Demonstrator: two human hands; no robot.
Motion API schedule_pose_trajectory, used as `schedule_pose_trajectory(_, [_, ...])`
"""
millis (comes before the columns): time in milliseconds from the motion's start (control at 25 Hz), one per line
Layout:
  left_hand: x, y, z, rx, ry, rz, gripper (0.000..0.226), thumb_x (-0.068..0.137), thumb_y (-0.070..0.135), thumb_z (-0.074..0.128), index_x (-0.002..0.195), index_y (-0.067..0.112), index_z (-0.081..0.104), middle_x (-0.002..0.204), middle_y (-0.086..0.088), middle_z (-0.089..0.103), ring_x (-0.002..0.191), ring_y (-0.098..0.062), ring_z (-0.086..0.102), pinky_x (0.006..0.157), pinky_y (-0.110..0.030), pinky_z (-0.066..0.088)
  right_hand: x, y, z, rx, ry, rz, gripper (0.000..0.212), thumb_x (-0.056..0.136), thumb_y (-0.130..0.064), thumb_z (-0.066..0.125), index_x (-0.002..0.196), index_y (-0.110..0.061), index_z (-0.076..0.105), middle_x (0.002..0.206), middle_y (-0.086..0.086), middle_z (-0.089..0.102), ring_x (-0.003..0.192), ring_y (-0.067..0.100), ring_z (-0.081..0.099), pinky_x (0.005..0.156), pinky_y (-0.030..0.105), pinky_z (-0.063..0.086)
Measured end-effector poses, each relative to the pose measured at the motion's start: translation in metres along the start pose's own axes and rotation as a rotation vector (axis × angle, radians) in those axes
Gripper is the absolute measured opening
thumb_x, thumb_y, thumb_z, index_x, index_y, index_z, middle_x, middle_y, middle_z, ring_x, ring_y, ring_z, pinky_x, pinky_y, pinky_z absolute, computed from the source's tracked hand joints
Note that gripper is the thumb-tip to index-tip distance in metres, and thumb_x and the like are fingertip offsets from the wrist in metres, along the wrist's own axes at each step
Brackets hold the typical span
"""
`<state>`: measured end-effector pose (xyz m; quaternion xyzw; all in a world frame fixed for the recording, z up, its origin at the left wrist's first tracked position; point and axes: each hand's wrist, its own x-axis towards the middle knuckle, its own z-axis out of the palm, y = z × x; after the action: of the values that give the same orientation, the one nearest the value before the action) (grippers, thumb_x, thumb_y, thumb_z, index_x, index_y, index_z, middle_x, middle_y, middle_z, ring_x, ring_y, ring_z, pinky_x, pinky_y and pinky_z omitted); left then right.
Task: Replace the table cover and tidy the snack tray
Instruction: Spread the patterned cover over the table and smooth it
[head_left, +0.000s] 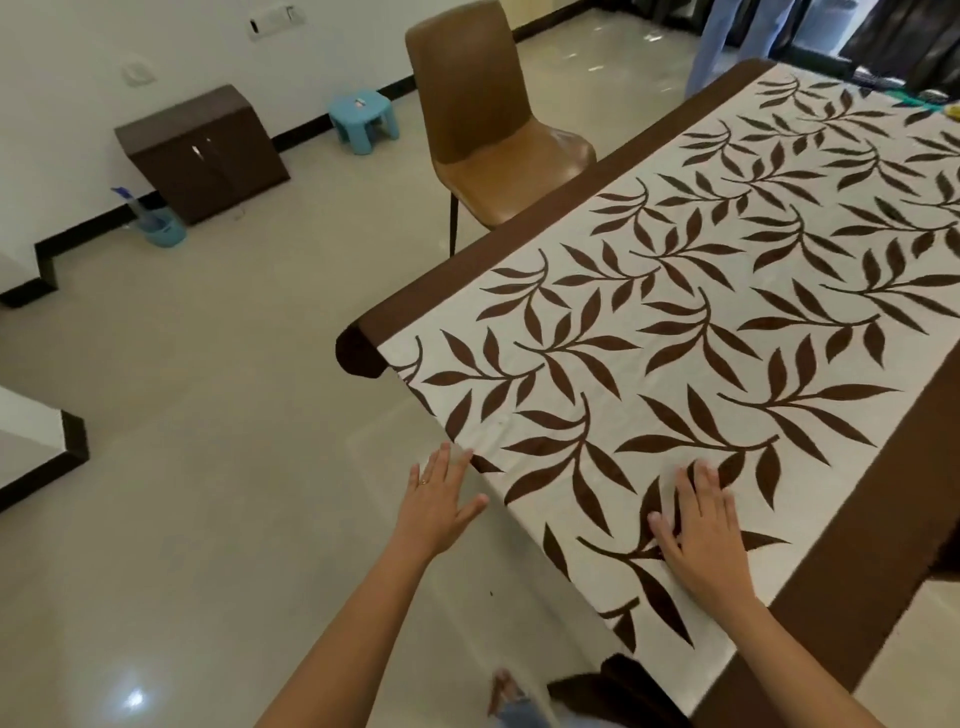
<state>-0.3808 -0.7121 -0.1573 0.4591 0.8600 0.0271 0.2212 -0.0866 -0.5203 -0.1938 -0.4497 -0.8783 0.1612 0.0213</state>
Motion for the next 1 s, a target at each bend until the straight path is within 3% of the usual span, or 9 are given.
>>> schedule_pose_trajectory(280, [0.066,-0.047,-0.034,-0.097,0.011,-0.022,0.075,0.095,0.056,0.036,0.154,0.025,0.0,0.161,-0.008,-0.014,0.149,-0.027,-0.008,0.12,-0.045,0.001,-0.006,-0.045,0.013,-0.079,-0.017,0.098,0.079,0.09,-0.062,0.019,0.152,-0.015,0.016,0.159,0.013,0.014,0.148,0.031,0.011,0.119,0.052,0.011])
schedule_pose_trajectory(520, [0.153,-0.097,-0.07,-0.09,0.04,0.036,0.075,0.095,0.055,0.037,0.153,0.027,-0.004,0.16,-0.007,-0.017,0.148,-0.029,-0.013,0.119,-0.045,-0.002,0.0,-0.058,0.014,-0.057,-0.076,0.21,0.087,0.086,-0.073,0.005,0.152,-0.017,0.019,0.16,0.01,0.012,0.148,0.026,0.009,0.118,0.055,0.015])
schedule_pose_trajectory(680, [0.226,-0.123,-0.103,0.029,0.071,0.207,0.07,0.094,0.061,0.019,0.15,0.033,-0.012,0.159,-0.001,-0.018,0.148,-0.027,-0.013,0.117,-0.043,-0.008,0.081,-0.136,0.012,-0.014,0.008,0.311,0.091,0.086,-0.074,0.012,0.152,-0.013,0.017,0.16,0.008,0.003,0.149,0.026,0.003,0.119,0.049,0.015])
schedule_pose_trajectory(840, [0.285,-0.136,-0.114,0.14,0.014,0.298,0.076,0.085,0.07,0.003,0.147,0.033,-0.02,0.154,0.002,-0.025,0.146,-0.024,-0.017,0.115,-0.045,-0.013,0.199,-0.237,0.041,0.024,-0.055,0.084,0.078,0.093,-0.064,0.025,0.153,-0.026,-0.007,0.158,-0.001,-0.022,0.147,0.018,-0.018,0.12,0.038,-0.005])
schedule_pose_trajectory(1000, [0.292,-0.168,-0.114,0.095,-0.006,0.291,0.081,0.086,0.073,0.0,0.148,0.025,-0.02,0.156,0.006,-0.019,0.146,-0.018,-0.016,0.117,-0.043,-0.013,0.201,-0.24,0.055,-0.067,-0.065,0.225,0.071,0.092,-0.068,0.015,0.152,-0.037,-0.003,0.161,-0.006,-0.013,0.149,0.015,-0.012,0.121,0.041,0.0])
